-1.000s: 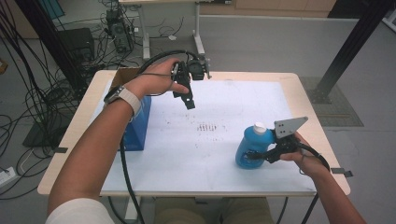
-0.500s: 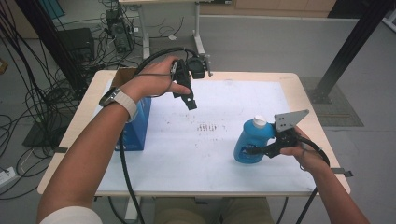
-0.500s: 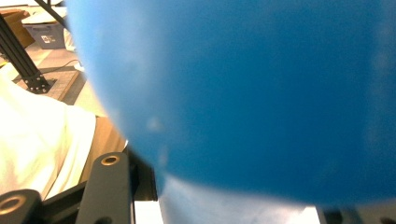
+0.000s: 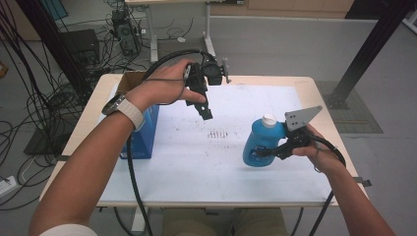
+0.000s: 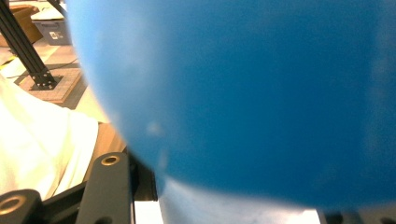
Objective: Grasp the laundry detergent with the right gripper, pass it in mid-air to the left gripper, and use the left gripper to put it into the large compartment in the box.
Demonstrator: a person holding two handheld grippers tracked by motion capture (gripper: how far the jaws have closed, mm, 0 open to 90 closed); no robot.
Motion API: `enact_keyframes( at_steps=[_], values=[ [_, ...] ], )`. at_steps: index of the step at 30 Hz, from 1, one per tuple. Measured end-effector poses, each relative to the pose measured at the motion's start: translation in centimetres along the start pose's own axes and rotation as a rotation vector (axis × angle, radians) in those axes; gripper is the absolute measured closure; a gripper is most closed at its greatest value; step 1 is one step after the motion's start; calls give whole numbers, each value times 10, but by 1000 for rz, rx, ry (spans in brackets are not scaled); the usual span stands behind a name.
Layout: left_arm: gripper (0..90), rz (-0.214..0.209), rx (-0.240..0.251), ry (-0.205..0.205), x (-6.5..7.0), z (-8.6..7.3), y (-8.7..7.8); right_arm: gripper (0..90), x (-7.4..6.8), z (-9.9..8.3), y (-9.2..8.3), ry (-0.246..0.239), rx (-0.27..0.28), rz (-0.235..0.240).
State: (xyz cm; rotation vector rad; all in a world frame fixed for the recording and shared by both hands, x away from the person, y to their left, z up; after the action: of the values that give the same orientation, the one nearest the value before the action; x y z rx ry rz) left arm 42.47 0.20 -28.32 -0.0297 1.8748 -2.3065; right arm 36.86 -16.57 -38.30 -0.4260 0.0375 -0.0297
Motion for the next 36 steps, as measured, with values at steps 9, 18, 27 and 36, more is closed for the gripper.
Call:
enact_keyframes(
  at_steps=[9, 18, 27, 36],
  values=[
    [64, -26, 30, 12, 9, 7, -4, 433, 6, 8, 2, -5, -11, 7],
    [59, -28, 47, 28, 15, 11, -7, 433, 9, 15, 9, -16, -35, 27],
    [59, -36, 53, 49, 21, 13, -9, 433, 11, 21, 18, -29, -51, 47],
    [58, -46, 58, 62, 27, 18, -13, 433, 12, 30, 24, -39, -54, 55]
  ],
)
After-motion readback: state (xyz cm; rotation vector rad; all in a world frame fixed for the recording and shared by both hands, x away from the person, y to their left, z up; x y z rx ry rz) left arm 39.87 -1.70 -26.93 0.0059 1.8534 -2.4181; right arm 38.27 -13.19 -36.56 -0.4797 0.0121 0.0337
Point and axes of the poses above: each handheld gripper's, and its own axes: y roughly forward along the jaws, z roughly out of its top, x roughly to its right, the point moved 10 cm from there along y, roughly forward along the jaws
